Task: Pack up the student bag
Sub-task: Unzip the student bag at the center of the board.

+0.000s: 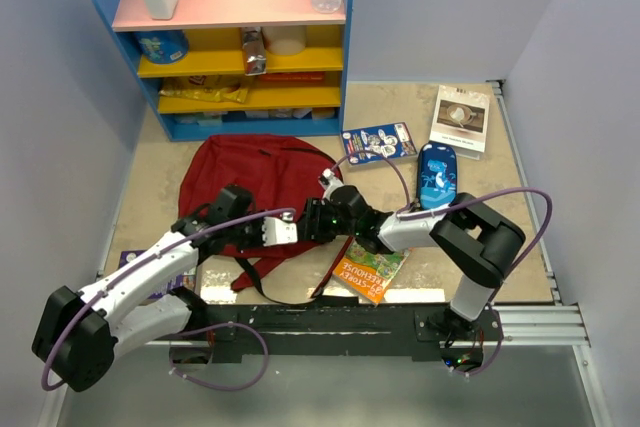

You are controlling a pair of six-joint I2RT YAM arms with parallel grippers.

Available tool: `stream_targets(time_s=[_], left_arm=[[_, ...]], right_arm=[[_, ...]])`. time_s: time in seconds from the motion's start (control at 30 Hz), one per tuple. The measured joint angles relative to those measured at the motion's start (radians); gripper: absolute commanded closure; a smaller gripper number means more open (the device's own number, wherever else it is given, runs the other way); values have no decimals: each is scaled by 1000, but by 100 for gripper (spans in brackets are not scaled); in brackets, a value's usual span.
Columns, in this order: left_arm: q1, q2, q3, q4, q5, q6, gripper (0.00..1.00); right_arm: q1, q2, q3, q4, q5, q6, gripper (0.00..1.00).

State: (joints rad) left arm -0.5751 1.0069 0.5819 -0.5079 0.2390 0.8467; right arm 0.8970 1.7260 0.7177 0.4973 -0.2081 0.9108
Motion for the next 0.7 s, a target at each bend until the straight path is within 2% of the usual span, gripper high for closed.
stream_targets(time_s=[0.13,0.17,0.23,0.37,0.57,0.63,0.67,0.7], left_arm=[[-6,0,-18,38,-24,-17,100],[-6,0,-20,43,-29,-18,100],[-8,0,-24,53,-37,-19,100],[-9,-1,-31,71,-50,-19,100],[-9,-11,-49,87,-61,-18,100],[-9,-19,-58,94,-64,-18,100],[-9,-22,-61,96,-65,-18,100],[-9,-25,-64,100,-68,-18,100]], right_arm=[[-20,16,-25,67,-48,32,57],[-22,16,-31,82,-53,40,65],[-23,16,-40,107,-65,52,72],[-24,16,-50,126,-72,66,76],[-26,16,-55,150,-77,82,76],[-26,18,-56,163,-81,92,82],[-27,21,-56,171,-84,97,90],[-27,24,-57,178,-90,102,93]])
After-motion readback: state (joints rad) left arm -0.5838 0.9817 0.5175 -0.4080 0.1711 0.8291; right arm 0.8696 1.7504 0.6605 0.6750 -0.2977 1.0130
